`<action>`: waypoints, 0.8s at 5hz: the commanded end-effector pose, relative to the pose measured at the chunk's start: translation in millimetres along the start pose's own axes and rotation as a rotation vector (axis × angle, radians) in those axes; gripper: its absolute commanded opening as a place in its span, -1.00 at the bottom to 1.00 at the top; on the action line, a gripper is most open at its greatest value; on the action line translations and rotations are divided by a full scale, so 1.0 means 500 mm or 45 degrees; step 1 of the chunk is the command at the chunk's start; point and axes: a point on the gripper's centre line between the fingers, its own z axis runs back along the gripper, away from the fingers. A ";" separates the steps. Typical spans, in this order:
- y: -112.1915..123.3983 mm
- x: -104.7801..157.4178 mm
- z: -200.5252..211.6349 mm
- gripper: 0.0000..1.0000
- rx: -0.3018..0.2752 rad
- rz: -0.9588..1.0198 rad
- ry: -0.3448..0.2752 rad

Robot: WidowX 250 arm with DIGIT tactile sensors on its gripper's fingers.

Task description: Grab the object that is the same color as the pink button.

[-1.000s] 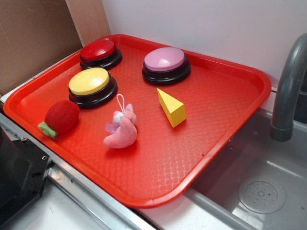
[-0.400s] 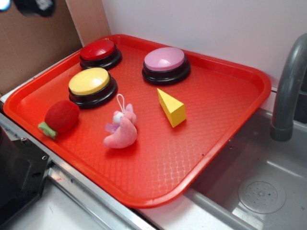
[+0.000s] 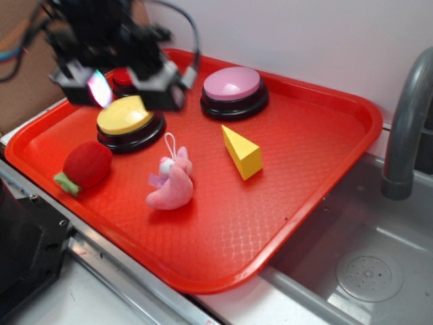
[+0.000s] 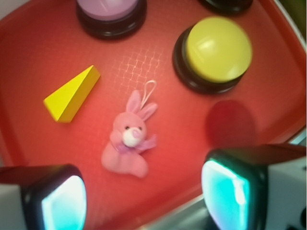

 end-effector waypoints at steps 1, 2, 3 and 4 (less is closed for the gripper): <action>-0.031 -0.010 -0.111 1.00 0.028 0.157 -0.065; -0.028 -0.016 -0.130 1.00 -0.008 0.233 -0.085; -0.018 -0.009 -0.140 1.00 -0.073 0.226 -0.079; -0.012 -0.005 -0.145 -1.00 -0.089 0.224 -0.073</action>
